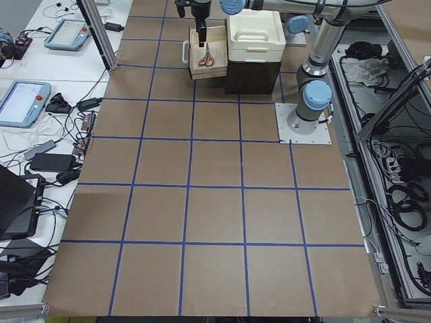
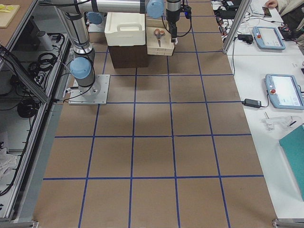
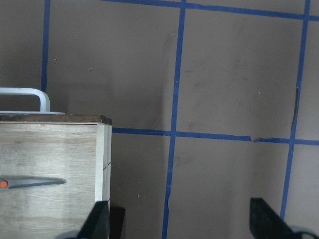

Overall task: Put scissors in drawer and close it
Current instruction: 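Raise the right gripper away from the drawer while the left arm starts moving, then move the left gripper over the drawer's front edge farthest from the robot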

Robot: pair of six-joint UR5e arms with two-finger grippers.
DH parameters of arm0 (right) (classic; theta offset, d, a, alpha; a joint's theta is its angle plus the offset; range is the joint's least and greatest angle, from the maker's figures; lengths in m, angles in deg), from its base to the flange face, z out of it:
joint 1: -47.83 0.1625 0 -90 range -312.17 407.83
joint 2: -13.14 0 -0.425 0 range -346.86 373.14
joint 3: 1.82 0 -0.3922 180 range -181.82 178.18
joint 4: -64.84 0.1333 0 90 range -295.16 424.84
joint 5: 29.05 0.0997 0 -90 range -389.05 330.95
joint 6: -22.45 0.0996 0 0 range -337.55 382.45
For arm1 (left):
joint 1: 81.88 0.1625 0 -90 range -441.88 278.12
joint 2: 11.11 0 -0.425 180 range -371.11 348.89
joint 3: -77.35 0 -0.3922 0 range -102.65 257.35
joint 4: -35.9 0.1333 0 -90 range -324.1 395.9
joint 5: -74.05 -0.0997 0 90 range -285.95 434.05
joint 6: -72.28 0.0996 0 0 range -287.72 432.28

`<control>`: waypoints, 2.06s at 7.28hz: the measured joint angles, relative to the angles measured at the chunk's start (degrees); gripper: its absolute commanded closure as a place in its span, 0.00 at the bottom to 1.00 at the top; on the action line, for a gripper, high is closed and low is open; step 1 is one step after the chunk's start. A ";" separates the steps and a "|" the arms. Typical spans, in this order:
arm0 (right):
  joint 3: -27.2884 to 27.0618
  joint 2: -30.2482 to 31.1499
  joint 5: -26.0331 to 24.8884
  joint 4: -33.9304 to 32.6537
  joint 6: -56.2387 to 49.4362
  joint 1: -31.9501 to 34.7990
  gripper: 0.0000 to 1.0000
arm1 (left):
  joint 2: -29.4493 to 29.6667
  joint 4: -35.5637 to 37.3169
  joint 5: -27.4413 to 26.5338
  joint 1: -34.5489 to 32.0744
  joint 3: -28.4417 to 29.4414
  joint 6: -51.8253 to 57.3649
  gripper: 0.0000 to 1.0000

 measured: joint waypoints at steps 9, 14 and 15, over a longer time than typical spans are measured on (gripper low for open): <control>-0.28 0.28 3.27 0.53 0.12 -0.39 0.00 | 28.41 16.91 -5.30 -7.57 13.90 -1.50 0.01; -0.29 0.28 3.21 0.41 0.12 -0.45 0.00 | 34.69 17.10 -4.86 -9.65 17.12 -3.53 0.00; -0.29 0.28 3.18 0.40 0.12 -0.45 0.00 | 35.49 17.00 -4.08 -10.66 17.15 -5.47 0.00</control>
